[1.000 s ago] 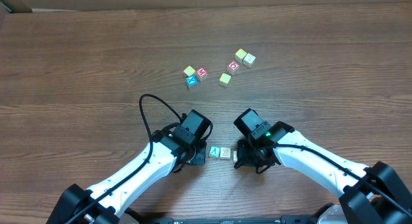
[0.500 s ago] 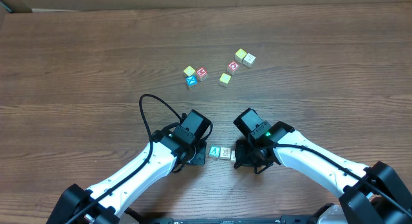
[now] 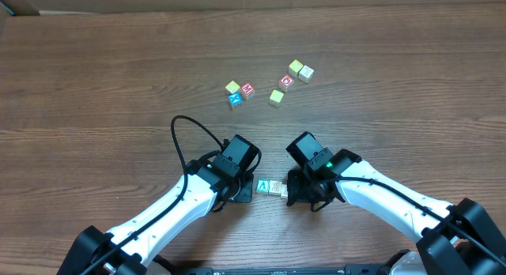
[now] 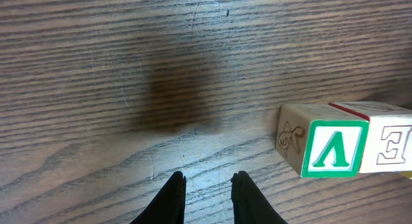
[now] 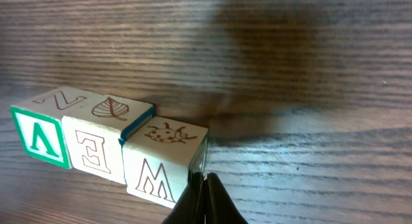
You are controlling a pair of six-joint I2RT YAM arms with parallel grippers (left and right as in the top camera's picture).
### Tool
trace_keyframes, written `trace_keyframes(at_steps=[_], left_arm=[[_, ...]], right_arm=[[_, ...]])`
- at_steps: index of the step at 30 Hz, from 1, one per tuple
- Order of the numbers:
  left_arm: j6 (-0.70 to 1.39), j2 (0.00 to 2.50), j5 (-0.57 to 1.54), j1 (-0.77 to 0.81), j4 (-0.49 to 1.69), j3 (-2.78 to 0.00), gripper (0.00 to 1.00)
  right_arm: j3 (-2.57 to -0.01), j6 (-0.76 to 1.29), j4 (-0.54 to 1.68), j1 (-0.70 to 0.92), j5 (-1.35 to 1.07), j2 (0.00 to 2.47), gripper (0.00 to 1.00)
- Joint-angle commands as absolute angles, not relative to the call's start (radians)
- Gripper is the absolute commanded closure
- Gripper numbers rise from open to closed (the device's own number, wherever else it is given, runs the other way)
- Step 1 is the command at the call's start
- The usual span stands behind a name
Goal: Flip 3 blocks
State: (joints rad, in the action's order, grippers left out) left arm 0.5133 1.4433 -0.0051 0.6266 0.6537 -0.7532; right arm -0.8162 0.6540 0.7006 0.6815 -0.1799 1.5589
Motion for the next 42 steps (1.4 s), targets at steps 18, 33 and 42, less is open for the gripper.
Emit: trace_keyframes(at_steps=[18,33,42], left_arm=[[0.493,1.446,0.027,0.621,0.653,-0.75,0.8],[0.494,1.446,0.027,0.621,0.653,-0.75,0.8],[0.494,1.446,0.046,0.621,0.653,-0.75,0.8]], right_arm=[[-0.832,0.658,0.737,0.685,-0.064,1.502,0.96],[-0.768,0.827,0.765,0.869,-0.162,1.333,0.96],[-0.697,1.09,0.64,0.948,-0.159,1.358,0.96]])
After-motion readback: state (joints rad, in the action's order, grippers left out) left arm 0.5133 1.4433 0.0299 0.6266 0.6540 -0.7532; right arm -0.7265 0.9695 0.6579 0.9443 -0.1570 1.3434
